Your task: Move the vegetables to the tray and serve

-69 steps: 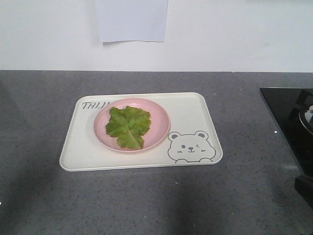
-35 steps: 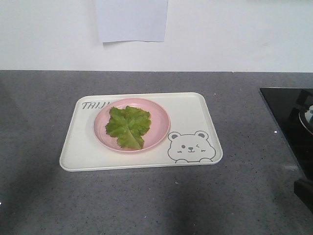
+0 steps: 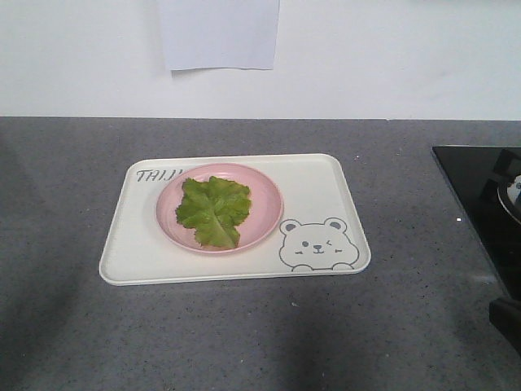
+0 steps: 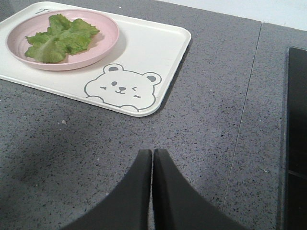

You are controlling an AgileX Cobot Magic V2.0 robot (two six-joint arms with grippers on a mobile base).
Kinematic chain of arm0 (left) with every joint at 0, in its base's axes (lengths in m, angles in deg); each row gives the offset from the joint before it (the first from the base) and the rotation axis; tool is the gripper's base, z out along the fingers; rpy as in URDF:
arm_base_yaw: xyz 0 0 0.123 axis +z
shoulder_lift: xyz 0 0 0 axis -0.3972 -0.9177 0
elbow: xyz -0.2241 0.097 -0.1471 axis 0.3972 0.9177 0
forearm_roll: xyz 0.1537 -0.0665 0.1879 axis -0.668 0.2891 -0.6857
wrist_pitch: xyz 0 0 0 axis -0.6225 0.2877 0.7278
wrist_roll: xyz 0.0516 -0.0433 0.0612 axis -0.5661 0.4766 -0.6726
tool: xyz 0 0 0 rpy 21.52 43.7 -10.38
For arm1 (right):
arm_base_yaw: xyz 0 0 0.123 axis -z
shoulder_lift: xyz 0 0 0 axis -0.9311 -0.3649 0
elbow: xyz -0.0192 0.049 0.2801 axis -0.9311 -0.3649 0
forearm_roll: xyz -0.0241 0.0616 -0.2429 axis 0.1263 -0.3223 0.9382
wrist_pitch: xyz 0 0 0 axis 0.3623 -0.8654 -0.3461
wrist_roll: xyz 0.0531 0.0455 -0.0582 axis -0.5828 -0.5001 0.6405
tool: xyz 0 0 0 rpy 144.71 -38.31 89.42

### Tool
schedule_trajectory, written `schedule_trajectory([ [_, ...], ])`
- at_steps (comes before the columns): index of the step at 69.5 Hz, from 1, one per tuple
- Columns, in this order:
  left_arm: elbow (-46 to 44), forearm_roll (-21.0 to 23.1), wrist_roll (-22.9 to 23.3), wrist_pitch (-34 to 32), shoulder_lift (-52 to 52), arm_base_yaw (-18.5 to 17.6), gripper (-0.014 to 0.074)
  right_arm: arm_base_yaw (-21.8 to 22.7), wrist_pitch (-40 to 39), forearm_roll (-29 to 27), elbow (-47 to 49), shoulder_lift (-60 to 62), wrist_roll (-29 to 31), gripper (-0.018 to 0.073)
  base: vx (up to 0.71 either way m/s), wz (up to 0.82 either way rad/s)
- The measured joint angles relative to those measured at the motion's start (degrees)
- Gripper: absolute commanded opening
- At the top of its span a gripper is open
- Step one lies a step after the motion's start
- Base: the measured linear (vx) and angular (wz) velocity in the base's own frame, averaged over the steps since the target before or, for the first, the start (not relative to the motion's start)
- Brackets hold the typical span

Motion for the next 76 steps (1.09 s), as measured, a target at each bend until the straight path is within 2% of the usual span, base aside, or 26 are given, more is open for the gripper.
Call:
schedule_trajectory([
  [11, 9.8, 0.0, 1.2, -5.8, 7.1, 3.2, -0.0007, 0.0, 0.2, 0.0, 0.0, 0.0, 0.0, -0.0004, 0.00, 0.00],
  [30, 20.9, 0.1, 1.3, -7.3, 20.3, 8.6, -0.0007, 0.0, 0.2, 0.0, 0.0, 0.0, 0.0, -0.0004, 0.00, 0.00],
  [54, 22.4, 0.1, 6.8, -7.5, 24.0, 16.0, -0.0007, 0.0, 0.8, 0.0, 0.0, 0.0, 0.0, -0.0005, 0.00, 0.00],
  [76, 22.4, 0.0, 6.3, -10.8, 24.0, 16.1, -0.0007, 0.0, 1.7, 0.0, 0.0, 0.0, 0.0, -0.0005, 0.00, 0.00],
])
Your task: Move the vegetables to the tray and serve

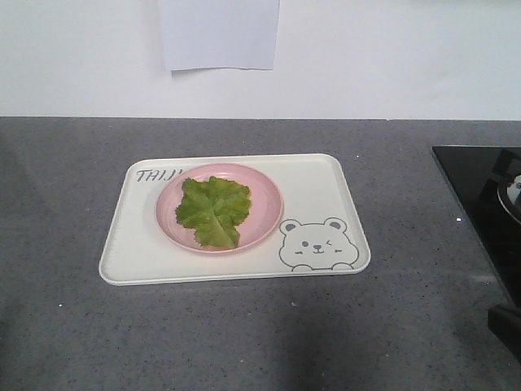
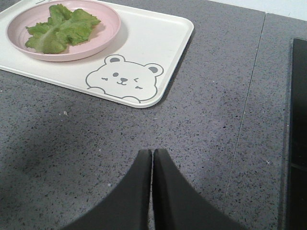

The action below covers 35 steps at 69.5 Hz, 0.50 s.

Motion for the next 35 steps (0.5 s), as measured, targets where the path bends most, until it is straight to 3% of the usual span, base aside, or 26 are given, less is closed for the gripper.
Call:
schedule_trajectory([
  [35, 0.0, 0.0, 0.0, 0.0, 0.0, 0.0, -0.0007, 0.0, 0.1, 0.0, 0.0, 0.0, 0.0, -0.0005, 0.00, 0.00],
])
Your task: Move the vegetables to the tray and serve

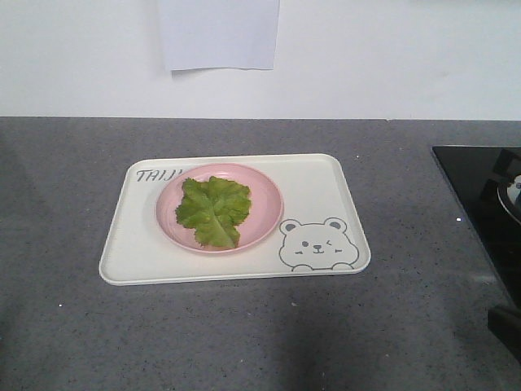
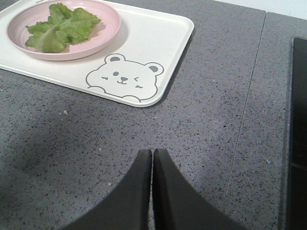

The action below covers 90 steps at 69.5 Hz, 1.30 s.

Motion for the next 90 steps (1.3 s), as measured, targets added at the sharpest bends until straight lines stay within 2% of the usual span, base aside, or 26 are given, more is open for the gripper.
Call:
schedule_trajectory([
  [39, 0.0, 0.0, 0.0, 0.0, 0.0, 0.0, -0.0007, 0.0, 0.0, 0.1, 0.0, 0.0, 0.0, -0.0005, 0.00, 0.00],
  [60, 0.0, 0.0, 0.0, 0.0, 0.0, 0.0, -0.0007, 0.0, -1.5, 5.8, -1.8, 4.1, -0.5, -0.0004, 0.00, 0.00],
  [74, 0.0, 0.0, 0.0, 0.0, 0.0, 0.0, -0.0007, 2.1, -11.6, 8.2, -13.0, 12.2, -10.2, -0.0004, 0.00, 0.00],
  [90, 0.0, 0.0, 0.0, 0.0, 0.0, 0.0, -0.0007, 8.5, -14.3, 10.1, -19.4, 21.7, -16.0, -0.0002, 0.00, 0.00],
])
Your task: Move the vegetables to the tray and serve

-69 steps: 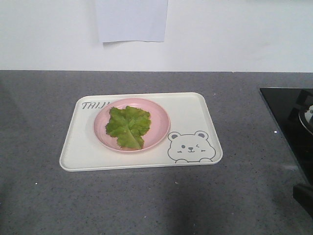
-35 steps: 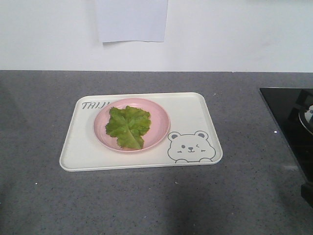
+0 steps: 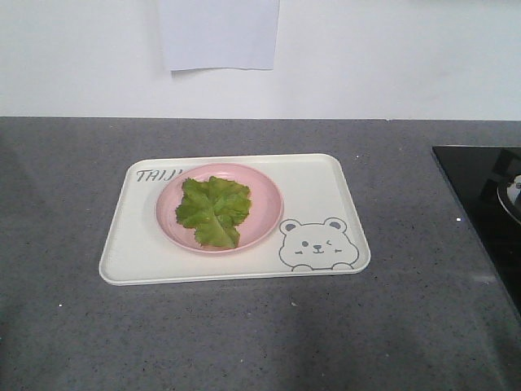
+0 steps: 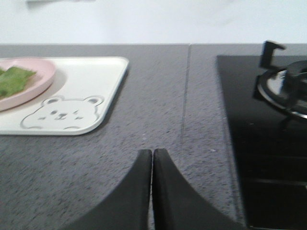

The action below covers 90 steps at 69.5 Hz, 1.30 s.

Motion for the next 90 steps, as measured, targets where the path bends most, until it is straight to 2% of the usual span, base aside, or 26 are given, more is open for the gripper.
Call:
schedule_trajectory([
  [20, 0.0, 0.0, 0.0, 0.0, 0.0, 0.0, -0.0007, 4.4, -6.5, 1.1, -5.7, 3.5, -0.8, -0.0001, 0.00, 0.00],
  [35, 0.0, 0.0, 0.0, 0.0, 0.0, 0.0, -0.0007, 5.3, -13.1, 0.8, -6.5, 3.5, -0.9, -0.0001, 0.00, 0.00],
  [90, 0.0, 0.0, 0.0, 0.0, 0.0, 0.0, -0.0007, 5.3, -13.3, 0.8, -6.5, 3.5, -0.9, -0.0001, 0.00, 0.00],
])
